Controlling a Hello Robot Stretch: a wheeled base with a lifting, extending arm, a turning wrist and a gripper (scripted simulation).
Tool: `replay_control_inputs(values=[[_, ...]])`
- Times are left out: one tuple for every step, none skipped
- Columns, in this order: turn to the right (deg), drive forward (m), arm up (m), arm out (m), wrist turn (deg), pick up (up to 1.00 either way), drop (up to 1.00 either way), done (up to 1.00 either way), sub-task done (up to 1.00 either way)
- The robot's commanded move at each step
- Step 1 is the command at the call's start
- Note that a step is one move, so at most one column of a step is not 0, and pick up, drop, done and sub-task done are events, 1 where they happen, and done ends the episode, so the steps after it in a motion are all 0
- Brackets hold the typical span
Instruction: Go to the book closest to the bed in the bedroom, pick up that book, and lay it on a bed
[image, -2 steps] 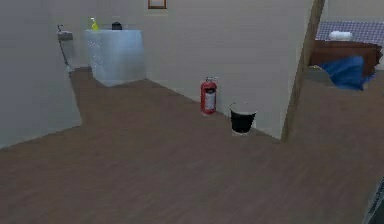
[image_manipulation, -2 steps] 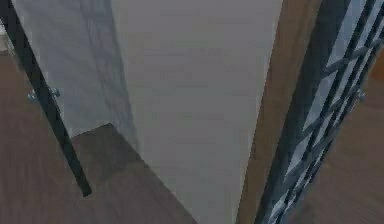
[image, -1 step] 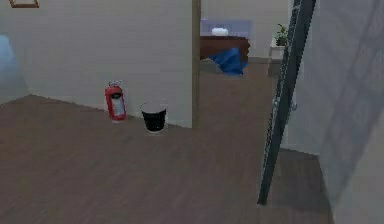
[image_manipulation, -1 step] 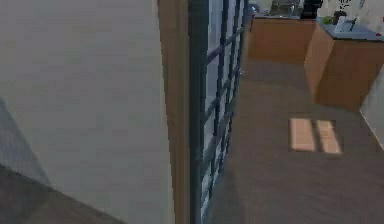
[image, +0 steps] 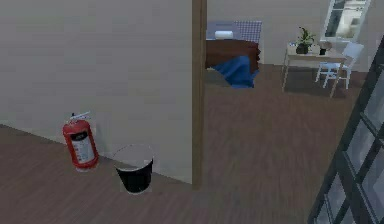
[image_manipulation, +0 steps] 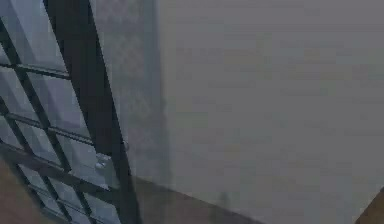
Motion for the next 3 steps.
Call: replay_control_inputs(values=[[21.0,0.00,0.00,0.00,0.0,0.00,0.00,0.00,0.00],[0.0,0.10,0.00,0.00,0.0,0.00,0.00,0.00,0.00],[0.0,1.00,0.00,0.00,0.0,0.00,0.00,0.00,0.00]])
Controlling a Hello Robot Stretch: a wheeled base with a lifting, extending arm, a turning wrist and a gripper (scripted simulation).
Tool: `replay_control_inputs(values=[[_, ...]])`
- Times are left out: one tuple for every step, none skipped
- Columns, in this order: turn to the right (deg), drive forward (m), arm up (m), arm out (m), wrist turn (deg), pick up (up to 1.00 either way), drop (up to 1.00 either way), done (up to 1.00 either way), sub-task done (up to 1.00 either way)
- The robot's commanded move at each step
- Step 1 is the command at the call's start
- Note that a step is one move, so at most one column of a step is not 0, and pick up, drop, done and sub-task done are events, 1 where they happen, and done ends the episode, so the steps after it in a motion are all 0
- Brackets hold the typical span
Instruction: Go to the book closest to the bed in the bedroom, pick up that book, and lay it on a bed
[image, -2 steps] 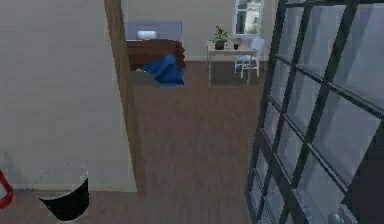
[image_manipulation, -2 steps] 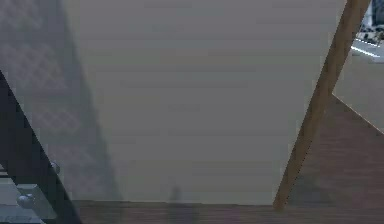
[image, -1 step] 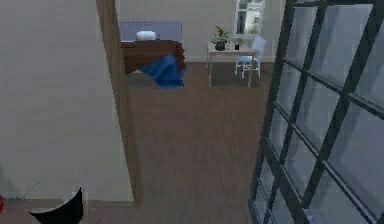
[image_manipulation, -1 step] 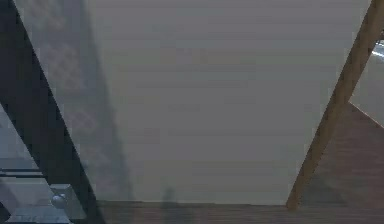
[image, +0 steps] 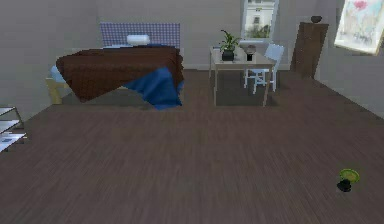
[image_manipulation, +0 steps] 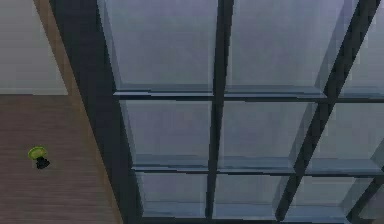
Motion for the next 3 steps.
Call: replay_control_inputs(values=[[-3.0,0.00,0.00,0.00,0.0,0.00,0.00,0.00,0.00],[0.0,0.45,0.00,0.00,0.0,0.00,0.00,0.00,0.00],[0.0,0.15,0.00,0.00,0.0,0.00,0.00,0.00,0.00]])
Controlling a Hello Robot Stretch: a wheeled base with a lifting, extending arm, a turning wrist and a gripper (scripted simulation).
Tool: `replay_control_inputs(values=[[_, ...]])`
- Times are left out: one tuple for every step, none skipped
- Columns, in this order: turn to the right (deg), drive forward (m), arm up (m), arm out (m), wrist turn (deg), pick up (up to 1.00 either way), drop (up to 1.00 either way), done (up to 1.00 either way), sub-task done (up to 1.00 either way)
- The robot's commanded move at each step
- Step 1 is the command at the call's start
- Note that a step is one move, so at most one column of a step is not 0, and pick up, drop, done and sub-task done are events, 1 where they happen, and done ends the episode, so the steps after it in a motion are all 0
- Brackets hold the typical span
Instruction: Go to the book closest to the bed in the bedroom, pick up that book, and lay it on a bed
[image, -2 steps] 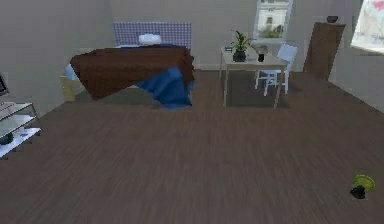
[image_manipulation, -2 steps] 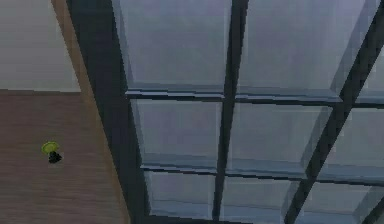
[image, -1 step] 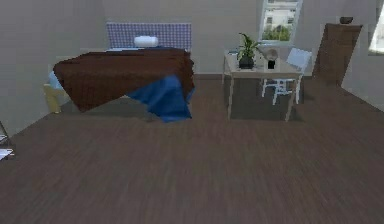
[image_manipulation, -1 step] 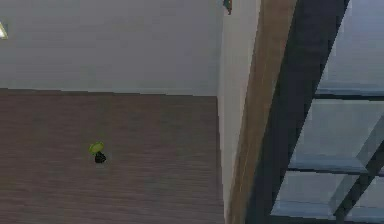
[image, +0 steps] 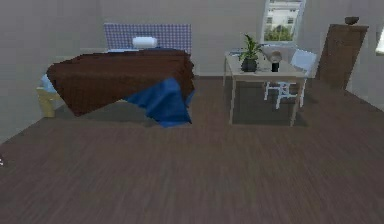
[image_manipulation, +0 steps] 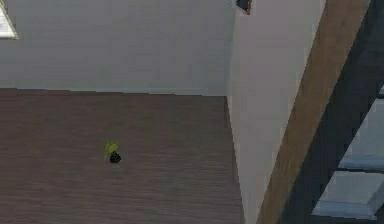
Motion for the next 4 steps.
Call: replay_control_inputs(values=[[-45.0,0.00,0.00,0.00,0.0,0.00,0.00,0.00,0.00],[-39.0,0.00,0.00,0.00,0.0,0.00,0.00,0.00,0.00],[-3.0,0.00,0.00,0.00,0.0,0.00,0.00,0.00,0.00],[0.0,1.00,0.00,0.00,0.0,0.00,0.00,0.00,0.00]])
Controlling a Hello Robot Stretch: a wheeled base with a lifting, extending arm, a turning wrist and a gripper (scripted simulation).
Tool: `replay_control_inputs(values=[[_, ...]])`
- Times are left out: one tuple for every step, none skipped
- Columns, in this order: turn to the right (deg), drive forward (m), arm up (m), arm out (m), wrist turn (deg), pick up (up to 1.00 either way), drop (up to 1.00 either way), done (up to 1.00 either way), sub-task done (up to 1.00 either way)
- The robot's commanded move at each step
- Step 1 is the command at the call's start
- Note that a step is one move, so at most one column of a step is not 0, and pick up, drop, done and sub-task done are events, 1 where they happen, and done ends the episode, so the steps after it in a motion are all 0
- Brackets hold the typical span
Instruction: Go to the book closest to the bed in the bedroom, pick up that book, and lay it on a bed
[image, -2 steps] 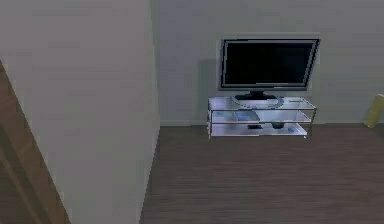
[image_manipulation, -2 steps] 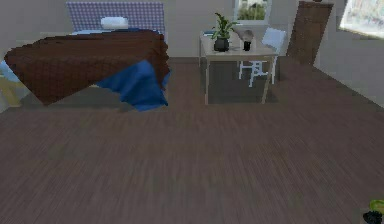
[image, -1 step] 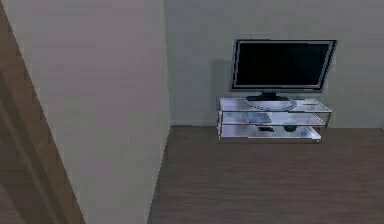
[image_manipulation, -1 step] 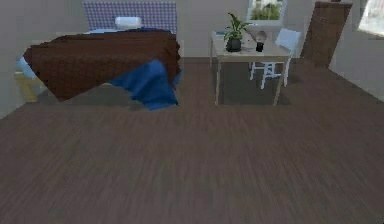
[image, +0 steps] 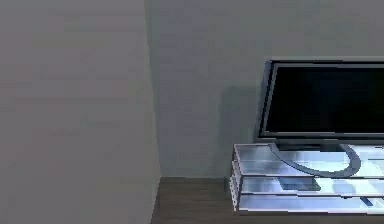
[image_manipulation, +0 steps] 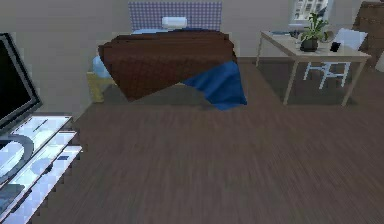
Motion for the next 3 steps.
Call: replay_control_inputs(values=[[0.0,0.35,0.00,0.00,0.0,0.00,0.00,0.00,0.00],[45.0,0.00,0.00,0.00,0.0,0.00,0.00,0.00,0.00],[45.0,0.00,0.00,0.00,0.0,0.00,0.00,0.00,0.00]])
